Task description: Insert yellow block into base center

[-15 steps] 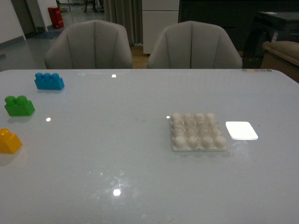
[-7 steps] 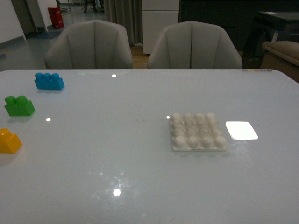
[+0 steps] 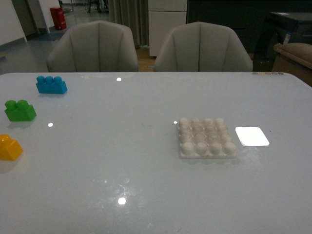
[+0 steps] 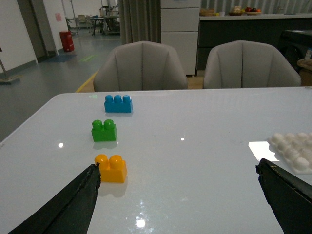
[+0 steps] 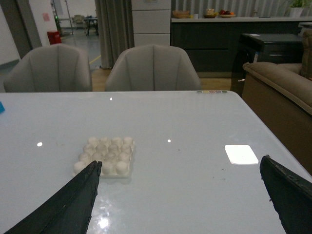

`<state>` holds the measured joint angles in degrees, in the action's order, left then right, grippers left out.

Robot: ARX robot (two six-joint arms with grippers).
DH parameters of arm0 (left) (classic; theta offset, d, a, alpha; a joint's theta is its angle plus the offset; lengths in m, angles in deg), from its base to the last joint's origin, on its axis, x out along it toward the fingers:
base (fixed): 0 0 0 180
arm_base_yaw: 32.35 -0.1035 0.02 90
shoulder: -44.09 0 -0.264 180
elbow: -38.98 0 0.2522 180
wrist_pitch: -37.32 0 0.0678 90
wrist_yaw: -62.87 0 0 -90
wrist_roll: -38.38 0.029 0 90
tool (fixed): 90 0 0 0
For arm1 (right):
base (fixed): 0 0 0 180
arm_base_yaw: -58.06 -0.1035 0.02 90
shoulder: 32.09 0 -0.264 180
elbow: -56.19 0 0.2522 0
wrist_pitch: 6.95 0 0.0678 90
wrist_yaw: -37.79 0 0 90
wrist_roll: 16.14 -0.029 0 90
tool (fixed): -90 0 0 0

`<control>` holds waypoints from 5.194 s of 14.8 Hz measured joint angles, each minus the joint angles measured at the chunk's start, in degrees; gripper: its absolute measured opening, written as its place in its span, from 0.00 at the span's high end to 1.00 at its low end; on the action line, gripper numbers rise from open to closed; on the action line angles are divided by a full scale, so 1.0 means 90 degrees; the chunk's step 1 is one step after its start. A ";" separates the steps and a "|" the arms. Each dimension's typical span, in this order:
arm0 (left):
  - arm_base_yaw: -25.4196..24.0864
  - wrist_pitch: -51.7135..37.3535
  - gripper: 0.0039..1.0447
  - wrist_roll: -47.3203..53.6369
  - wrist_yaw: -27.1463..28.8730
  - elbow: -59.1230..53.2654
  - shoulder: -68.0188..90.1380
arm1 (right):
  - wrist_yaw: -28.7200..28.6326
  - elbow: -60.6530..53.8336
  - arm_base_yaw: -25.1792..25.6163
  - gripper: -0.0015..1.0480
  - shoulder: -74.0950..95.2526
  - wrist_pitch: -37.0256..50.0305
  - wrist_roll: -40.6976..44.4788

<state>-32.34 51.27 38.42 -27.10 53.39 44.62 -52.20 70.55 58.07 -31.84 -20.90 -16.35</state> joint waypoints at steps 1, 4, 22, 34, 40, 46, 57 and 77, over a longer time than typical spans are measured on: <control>0.0000 0.0000 0.06 -0.0002 0.0002 0.0000 0.0000 | -0.0238 0.0015 0.0112 0.06 0.0216 0.0100 0.0182; 0.0000 0.0002 0.06 0.0000 0.0000 0.0000 0.0000 | -0.0522 0.1185 0.0721 0.06 0.3638 0.3130 0.0595; 0.0000 0.0000 0.06 0.0000 0.0000 0.0000 0.0000 | -0.0165 0.9122 -0.1015 0.06 1.4472 -0.0027 -0.0457; 0.0000 0.0000 0.06 0.0000 0.0000 0.0000 0.0000 | -0.0338 0.9119 -0.1105 0.06 1.4838 -0.0119 -0.1049; 0.0000 0.0000 0.06 0.0000 -0.0002 0.0000 0.0000 | -0.0301 0.9508 -0.1683 0.06 1.5093 -0.0121 -0.1214; 0.0000 0.0000 0.06 0.0000 0.0000 0.0000 0.0000 | -0.0488 0.9843 -0.2402 0.06 1.5256 -0.0304 -0.1209; 0.0000 0.0000 0.06 0.0000 0.0000 0.0000 0.0000 | -0.0988 0.9440 -0.1996 0.06 1.4139 0.0508 -0.1892; 0.0000 0.0002 0.06 0.0000 0.0000 0.0000 0.0000 | -0.0019 0.0170 0.0000 0.98 0.4877 0.4862 -0.0017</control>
<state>-32.34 51.29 38.42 -27.10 53.39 44.62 -52.37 72.08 58.07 12.05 22.86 -16.50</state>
